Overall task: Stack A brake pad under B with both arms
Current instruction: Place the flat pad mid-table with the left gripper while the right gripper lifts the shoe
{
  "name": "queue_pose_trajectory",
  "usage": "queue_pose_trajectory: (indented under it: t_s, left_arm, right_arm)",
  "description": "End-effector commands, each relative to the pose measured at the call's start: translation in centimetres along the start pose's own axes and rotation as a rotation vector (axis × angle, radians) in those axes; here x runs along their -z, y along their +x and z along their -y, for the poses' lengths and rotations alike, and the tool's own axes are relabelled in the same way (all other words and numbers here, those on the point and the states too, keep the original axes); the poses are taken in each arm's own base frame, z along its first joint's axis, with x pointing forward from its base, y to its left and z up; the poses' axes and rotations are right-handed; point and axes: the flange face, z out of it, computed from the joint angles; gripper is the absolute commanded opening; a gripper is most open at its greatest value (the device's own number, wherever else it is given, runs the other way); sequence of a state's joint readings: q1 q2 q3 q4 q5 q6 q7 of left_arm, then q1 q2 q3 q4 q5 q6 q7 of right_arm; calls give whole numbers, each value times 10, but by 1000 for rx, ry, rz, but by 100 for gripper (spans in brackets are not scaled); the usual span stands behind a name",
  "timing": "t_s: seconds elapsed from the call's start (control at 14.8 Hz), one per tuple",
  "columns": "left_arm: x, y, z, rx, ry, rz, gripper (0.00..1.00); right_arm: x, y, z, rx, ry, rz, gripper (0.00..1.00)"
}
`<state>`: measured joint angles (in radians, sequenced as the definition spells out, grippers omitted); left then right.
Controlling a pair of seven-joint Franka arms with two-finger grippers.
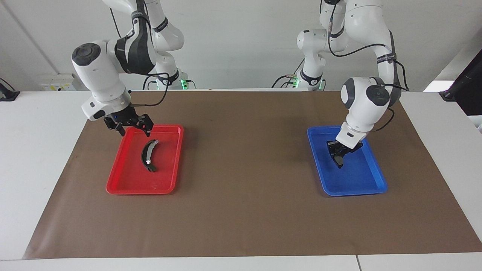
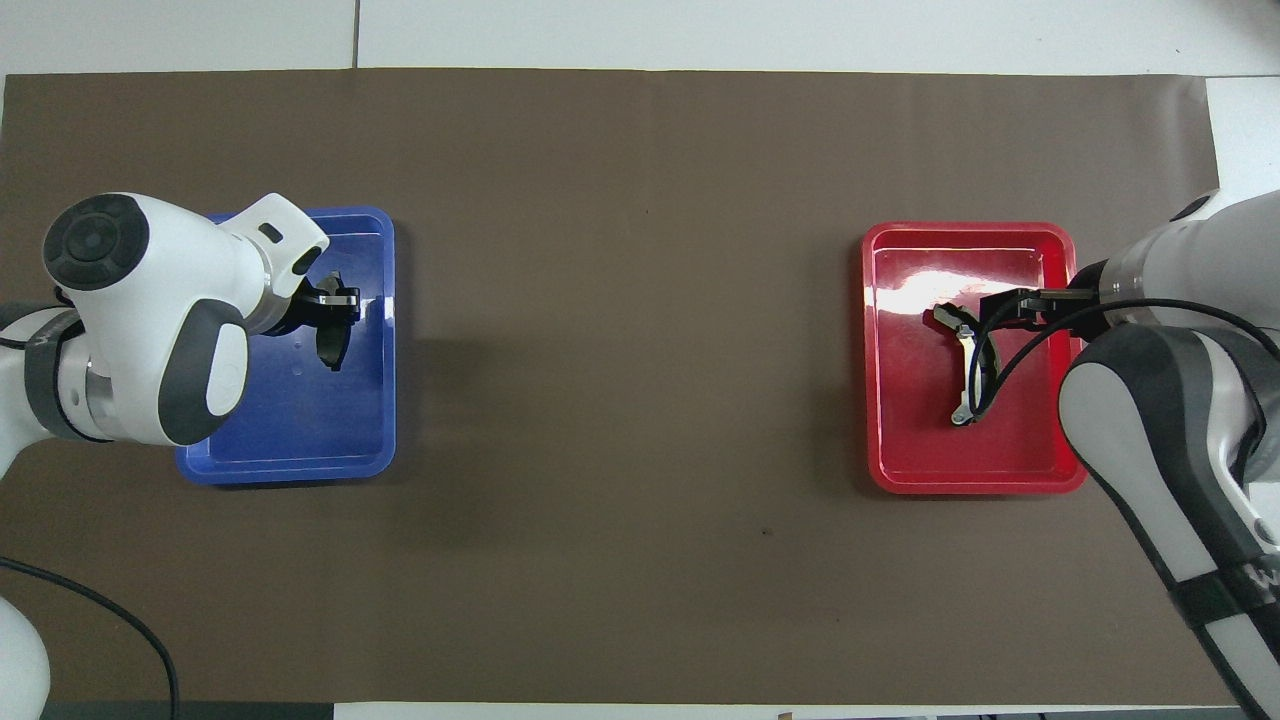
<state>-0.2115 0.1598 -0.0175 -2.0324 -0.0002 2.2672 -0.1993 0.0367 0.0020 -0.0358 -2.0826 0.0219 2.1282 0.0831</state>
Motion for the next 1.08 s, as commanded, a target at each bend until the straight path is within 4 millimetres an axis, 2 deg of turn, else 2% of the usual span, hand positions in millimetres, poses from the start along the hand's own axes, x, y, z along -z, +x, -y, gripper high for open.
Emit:
queue_pose_trajectory:
  t_s: [0.0, 0.07, 0.2, 0.34, 0.41, 0.54, 0.61, 0.68, 0.75, 0.81, 0.88, 0.95, 1.02]
  left_arm:
    - [6, -5, -87, 30, -38, -58, 1]
    - [2, -7, -112, 52, -42, -58, 1]
    - [-12, -14, -185, 29, -53, -54, 1]
    - [-30, -11, -232, 41, -65, -59, 1]
    - [-35, -16, -254, 16, -78, -71, 1]
    - [-47, -28, -277, 2, -92, -79, 1]
    - [-59, -34, -287, -13, -96, -80, 1]
    - [-61, -37, -293, -22, -105, -88, 3]
    - [-61, -37, -294, -23, -111, -93, 28]
    - [-60, -34, -291, -21, -118, -103, 83]
    - [-60, -31, -287, -13, -115, -102, 100]
    - [-52, -32, -284, -13, -114, -102, 100]
    - [-41, -29, -270, 4, -107, -96, 100]
  right_arm:
    - [-44, -15, -4, 10, 16, -21, 99]
    - [-56, -16, -4, 9, 15, -32, 99]
    - [-77, -16, -2, 19, 13, -45, 99]
    - [-99, -14, -4, 88, 8, -56, 99]
    - [-108, -14, -5, 101, 7, -52, 99]
    - [-126, -14, -5, 102, 4, -35, 99]
    - [-131, -14, -5, 102, 4, -36, 98]
    - [-131, -15, -5, 104, 4, -32, 97]
    - [-132, -16, -6, 108, 3, -24, 97]
    - [-132, -17, -6, 115, 4, -12, 96]
    - [-131, -19, -6, 117, 4, 3, 96]
    - [-130, -19, -6, 117, 5, 10, 94]
    - [-130, -20, -6, 117, 5, 13, 88]
